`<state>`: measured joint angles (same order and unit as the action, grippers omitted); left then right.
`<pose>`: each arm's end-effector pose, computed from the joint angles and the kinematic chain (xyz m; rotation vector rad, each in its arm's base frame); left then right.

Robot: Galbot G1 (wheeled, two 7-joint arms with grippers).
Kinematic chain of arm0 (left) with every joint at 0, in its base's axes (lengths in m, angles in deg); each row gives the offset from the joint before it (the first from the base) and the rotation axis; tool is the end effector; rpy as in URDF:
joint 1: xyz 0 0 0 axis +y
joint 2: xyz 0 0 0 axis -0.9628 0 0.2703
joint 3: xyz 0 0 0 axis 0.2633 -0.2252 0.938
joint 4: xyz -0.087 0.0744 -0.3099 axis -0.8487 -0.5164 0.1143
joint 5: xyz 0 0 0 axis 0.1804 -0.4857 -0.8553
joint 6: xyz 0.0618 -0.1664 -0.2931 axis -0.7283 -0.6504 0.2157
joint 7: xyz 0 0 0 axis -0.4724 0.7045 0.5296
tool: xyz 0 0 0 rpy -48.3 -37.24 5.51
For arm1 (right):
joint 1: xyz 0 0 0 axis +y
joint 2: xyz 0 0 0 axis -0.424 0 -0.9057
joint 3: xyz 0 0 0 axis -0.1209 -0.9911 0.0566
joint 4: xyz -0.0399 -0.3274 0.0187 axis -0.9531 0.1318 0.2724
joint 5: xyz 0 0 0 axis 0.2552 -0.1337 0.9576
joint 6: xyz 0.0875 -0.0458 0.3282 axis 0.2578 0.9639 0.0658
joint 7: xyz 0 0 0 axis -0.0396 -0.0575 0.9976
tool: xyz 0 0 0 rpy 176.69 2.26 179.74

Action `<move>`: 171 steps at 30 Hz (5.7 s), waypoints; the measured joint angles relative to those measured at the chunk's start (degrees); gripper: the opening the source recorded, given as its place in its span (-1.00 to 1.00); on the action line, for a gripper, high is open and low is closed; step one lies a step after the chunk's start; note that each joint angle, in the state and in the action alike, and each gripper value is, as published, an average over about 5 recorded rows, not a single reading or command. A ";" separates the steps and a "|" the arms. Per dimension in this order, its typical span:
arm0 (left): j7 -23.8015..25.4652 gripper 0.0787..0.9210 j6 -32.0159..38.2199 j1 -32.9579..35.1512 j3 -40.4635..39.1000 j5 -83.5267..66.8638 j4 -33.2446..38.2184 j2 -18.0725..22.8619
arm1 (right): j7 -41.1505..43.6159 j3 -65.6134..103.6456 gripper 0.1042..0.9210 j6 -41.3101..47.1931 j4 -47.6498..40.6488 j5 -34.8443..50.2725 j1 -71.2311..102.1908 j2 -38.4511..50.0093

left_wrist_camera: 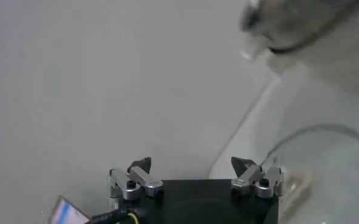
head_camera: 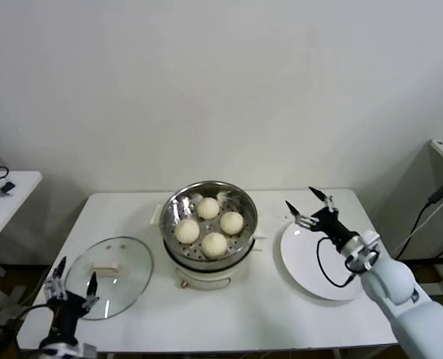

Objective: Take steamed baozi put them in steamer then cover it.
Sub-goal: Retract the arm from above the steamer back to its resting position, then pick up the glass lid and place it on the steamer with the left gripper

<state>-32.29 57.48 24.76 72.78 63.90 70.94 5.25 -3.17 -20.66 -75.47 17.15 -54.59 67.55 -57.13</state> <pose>0.1235 0.0955 -0.2940 0.1884 -2.4176 -1.6133 0.3201 -0.1311 -0.2734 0.7123 -3.0415 0.2534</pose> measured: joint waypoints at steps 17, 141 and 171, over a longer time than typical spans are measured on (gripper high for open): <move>-5.11 0.77 0.90 -7.81 -5.57 29.25 -15.17 -2.56 | -0.11 7.20 0.76 0.75 0.41 -4.93 10.74 -5.56; 20.44 -0.84 -38.02 -44.00 -49.17 33.60 -6.67 -11.26 | 1.94 7.90 0.76 -0.63 -7.60 -16.19 7.75 -5.50; 21.81 -0.84 -37.97 -48.06 -51.50 38.15 -18.90 0.60 | 3.45 11.24 0.76 -2.07 -8.78 -16.60 9.32 -5.72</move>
<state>-10.48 19.51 -23.30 21.27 102.05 52.04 5.85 0.29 -9.42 -77.54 8.37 -71.19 76.87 -62.85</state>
